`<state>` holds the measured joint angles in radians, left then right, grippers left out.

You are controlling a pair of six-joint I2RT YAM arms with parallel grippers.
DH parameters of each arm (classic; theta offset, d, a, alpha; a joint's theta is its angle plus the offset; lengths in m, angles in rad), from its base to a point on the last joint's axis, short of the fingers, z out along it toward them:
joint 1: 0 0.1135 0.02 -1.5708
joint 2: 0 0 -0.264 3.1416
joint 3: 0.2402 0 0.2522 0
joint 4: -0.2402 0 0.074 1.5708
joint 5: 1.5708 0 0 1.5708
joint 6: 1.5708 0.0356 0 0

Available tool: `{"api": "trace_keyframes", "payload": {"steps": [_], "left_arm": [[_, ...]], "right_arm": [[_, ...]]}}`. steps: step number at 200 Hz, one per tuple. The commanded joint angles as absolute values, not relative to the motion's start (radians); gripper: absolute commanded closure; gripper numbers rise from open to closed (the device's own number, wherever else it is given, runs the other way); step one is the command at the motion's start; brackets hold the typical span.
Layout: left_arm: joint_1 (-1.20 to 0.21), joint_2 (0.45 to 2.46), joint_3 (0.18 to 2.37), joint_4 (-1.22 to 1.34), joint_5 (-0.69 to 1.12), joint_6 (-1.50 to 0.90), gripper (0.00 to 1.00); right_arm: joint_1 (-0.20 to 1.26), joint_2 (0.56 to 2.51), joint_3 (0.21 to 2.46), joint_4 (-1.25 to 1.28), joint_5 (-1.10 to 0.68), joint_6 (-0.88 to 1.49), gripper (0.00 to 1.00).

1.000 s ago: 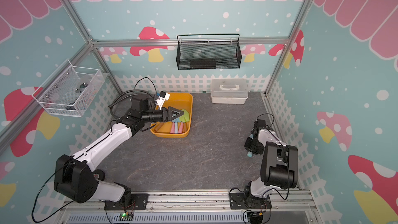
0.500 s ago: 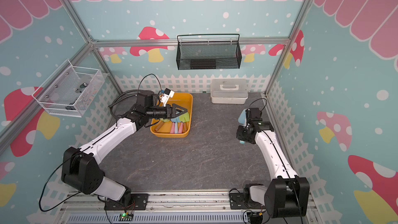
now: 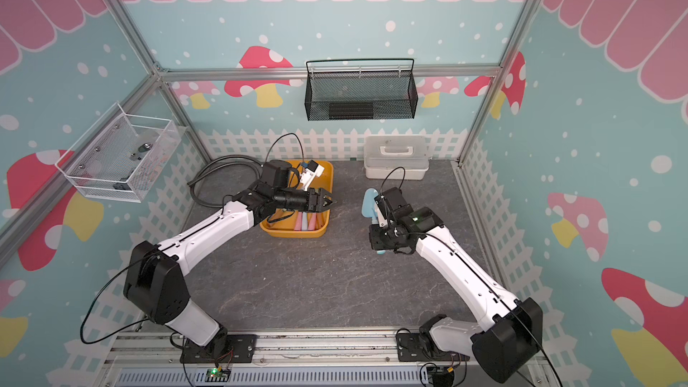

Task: Put the shovel into the storage box
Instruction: Pick up the shovel from the center of the board.

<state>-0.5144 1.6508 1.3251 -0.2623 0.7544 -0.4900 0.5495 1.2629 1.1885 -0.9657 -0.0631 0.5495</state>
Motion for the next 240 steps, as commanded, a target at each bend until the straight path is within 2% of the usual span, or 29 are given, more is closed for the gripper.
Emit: {"api": "trace_keyframes", "payload": {"steps": [1, 70, 112, 145, 193, 207, 240], "left_arm": [[-0.537, 1.677, 1.34, -0.282, 0.694, -0.457, 0.27], [-0.555, 1.673, 1.302, -0.275, 0.646, -0.444, 0.27], [-0.558, 1.666, 1.277, -0.267, 0.62, -0.441, 0.34], [-0.557, 1.659, 1.263, -0.243, 0.614, -0.451, 0.47], [-0.558, 1.644, 1.242, -0.185, 0.6, -0.474, 0.49], [-0.557, 1.637, 1.235, -0.168, 0.588, -0.48, 0.54], [-0.553, 1.625, 1.233, -0.124, 0.589, -0.496, 0.87]], "right_arm": [[0.598, 1.297, 1.227, -0.947, -0.034, 0.584, 1.0], [0.718, 1.381, 1.259, -0.882, -0.027, 0.625, 1.0], [0.745, 1.412, 1.293, -0.876, -0.021, 0.629, 1.0], [0.746, 1.414, 1.292, -0.876, -0.022, 0.629, 1.0], [0.748, 1.415, 1.289, -0.875, -0.031, 0.627, 1.0], [0.749, 1.416, 1.286, -0.875, -0.035, 0.626, 1.0], [0.752, 1.417, 1.279, -0.872, -0.042, 0.629, 1.0]]}}
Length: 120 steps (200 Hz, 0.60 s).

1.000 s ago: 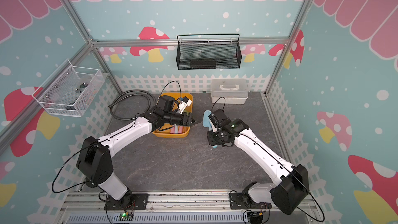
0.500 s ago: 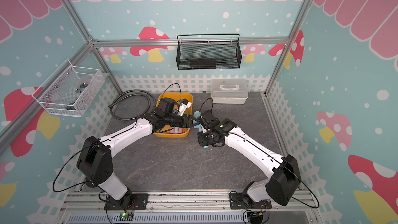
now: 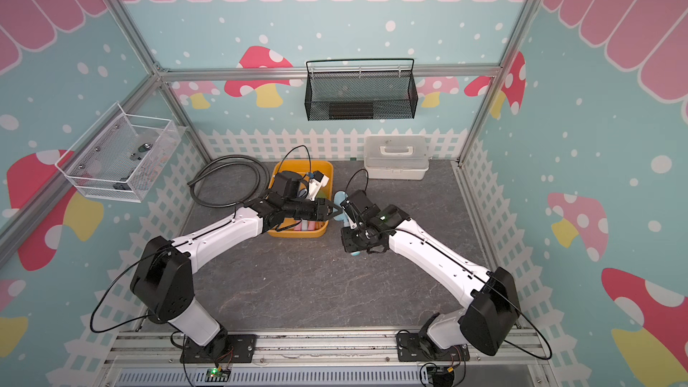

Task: Put the shovel into the storage box
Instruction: Pick up the shovel from the center of the board.

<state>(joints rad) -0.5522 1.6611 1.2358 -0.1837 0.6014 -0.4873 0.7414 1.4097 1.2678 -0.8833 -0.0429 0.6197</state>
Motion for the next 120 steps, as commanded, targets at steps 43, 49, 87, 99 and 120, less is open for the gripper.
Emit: {"api": "trace_keyframes", "payload": {"steps": [43, 49, 87, 99, 120], "left_arm": [[-0.552, 1.642, 1.25, -0.121, 0.607, -0.505, 0.98], [-0.554, 1.644, 1.249, -0.121, 0.608, -0.506, 1.0], [-0.553, 1.642, 1.24, -0.108, 0.621, -0.514, 1.0], [-0.554, 1.638, 1.239, -0.107, 0.624, -0.513, 1.0], [-0.553, 1.63, 1.237, -0.109, 0.633, -0.509, 1.0]], "right_arm": [[0.753, 1.422, 1.284, -0.871, -0.043, 0.624, 1.0], [0.753, 1.422, 1.283, -0.871, -0.044, 0.624, 1.0], [0.755, 1.424, 1.287, -0.867, -0.033, 0.616, 0.91], [0.753, 1.427, 1.291, -0.867, -0.021, 0.613, 0.77], [0.753, 1.437, 1.307, -0.866, -0.009, 0.607, 0.53]]}}
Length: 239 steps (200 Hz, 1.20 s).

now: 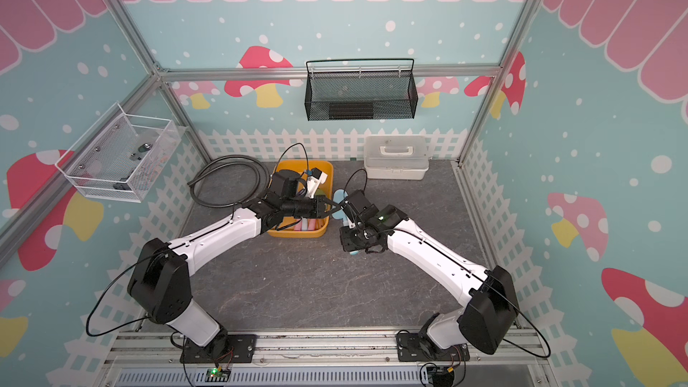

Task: Put the shovel into the storage box
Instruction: Pick up the shovel from the center of the board, then place the shovel in the storage box.

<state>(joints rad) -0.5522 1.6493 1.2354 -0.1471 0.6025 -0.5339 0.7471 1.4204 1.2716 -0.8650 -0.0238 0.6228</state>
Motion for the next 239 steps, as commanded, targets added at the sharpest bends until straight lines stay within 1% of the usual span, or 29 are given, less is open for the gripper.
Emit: {"api": "trace_keyframes", "payload": {"steps": [1, 5, 20, 63, 78, 87, 92, 100, 122, 138, 159, 182, 205, 225, 239], "left_arm": [[-0.553, 1.63, 1.236, -0.109, 0.633, -0.508, 1.0], [-0.553, 1.628, 1.238, -0.11, 0.633, -0.507, 1.0], [-0.552, 1.625, 1.24, -0.125, 0.632, -0.497, 1.0], [-0.519, 1.62, 1.245, -0.174, 0.632, -0.455, 1.0], [-0.472, 1.62, 1.26, -0.219, 0.645, -0.424, 1.0], [-0.431, 1.621, 1.27, -0.244, 0.667, -0.407, 1.0], [-0.416, 1.622, 1.276, -0.263, 0.672, -0.398, 1.0], [-0.354, 1.622, 1.286, -0.29, 0.683, -0.384, 1.0], [-0.242, 1.628, 1.327, -0.356, 0.699, -0.338, 1.0], [-0.183, 1.664, 1.411, -0.477, 0.719, -0.268, 1.0], [-0.134, 1.744, 1.526, -0.61, 0.752, -0.186, 1.0], [-0.115, 1.869, 1.685, -0.778, 0.765, -0.078, 1.0], [-0.111, 2.006, 1.883, -0.992, 0.676, 0.044, 1.0], [-0.106, 2.091, 2.008, -1.098, 0.557, 0.097, 1.0], [-0.102, 2.13, 2.066, -1.14, 0.518, 0.12, 1.0]], "right_arm": [[0.753, 1.438, 1.308, -0.866, -0.008, 0.606, 0.52], [0.753, 1.439, 1.312, -0.867, -0.007, 0.605, 0.49], [0.753, 1.443, 1.33, -0.869, -0.001, 0.6, 0.42], [0.753, 1.402, 1.387, -0.919, 0.022, 0.588, 0.37], [0.753, 1.352, 1.394, -0.942, 0.036, 0.589, 0.34], [0.753, 1.314, 1.392, -0.956, 0.046, 0.589, 0.26], [0.753, 1.292, 1.39, -0.963, 0.049, 0.589, 0.25], [0.753, 1.257, 1.384, -0.974, 0.056, 0.589, 0.24], [0.753, 1.172, 1.349, -0.996, 0.067, 0.587, 0.23], [0.753, 1.134, 1.314, -1.007, 0.081, 0.588, 0.23], [0.752, 1.11, 1.27, -1.011, 0.089, 0.595, 0.23], [0.752, 1.095, 1.244, -1.011, 0.093, 0.6, 0.23], [0.752, 1.068, 1.228, -1.011, 0.095, 0.598, 0.23], [0.752, 1.029, 1.207, -1.012, 0.093, 0.6, 0.23], [0.75, 1.006, 1.19, -1.017, 0.092, 0.604, 0.23]]}}
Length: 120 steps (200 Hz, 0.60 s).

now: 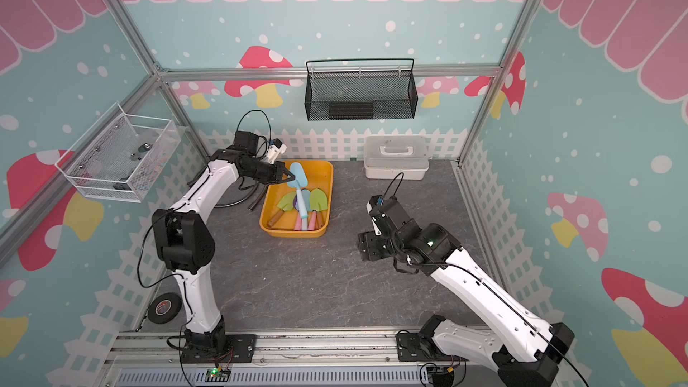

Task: Put the shovel into the storage box
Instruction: Place the shovel in the storage box.

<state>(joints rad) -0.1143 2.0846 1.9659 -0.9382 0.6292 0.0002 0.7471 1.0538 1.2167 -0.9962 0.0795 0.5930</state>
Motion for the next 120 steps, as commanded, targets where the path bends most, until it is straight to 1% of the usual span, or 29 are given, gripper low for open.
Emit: {"api": "trace_keyframes", "payload": {"steps": [1, 21, 61, 120], "left_arm": [[-0.102, 2.133, 2.07, -1.141, 0.516, 0.12, 1.0], [-0.101, 2.175, 2.134, -1.191, 0.479, 0.152, 1.0], [-0.1, 2.246, 2.22, -1.275, 0.348, 0.21, 1.0], [-0.088, 2.32, 2.259, -1.292, 0.314, 0.23, 1.0]], "right_arm": [[0.75, 1.004, 1.189, -1.016, 0.092, 0.604, 0.23], [0.75, 0.981, 1.167, -1.021, 0.09, 0.61, 0.23], [0.75, 0.961, 1.164, -1.024, 0.085, 0.622, 0.23], [0.75, 0.939, 1.165, -1.024, 0.07, 0.63, 0.23]]}}
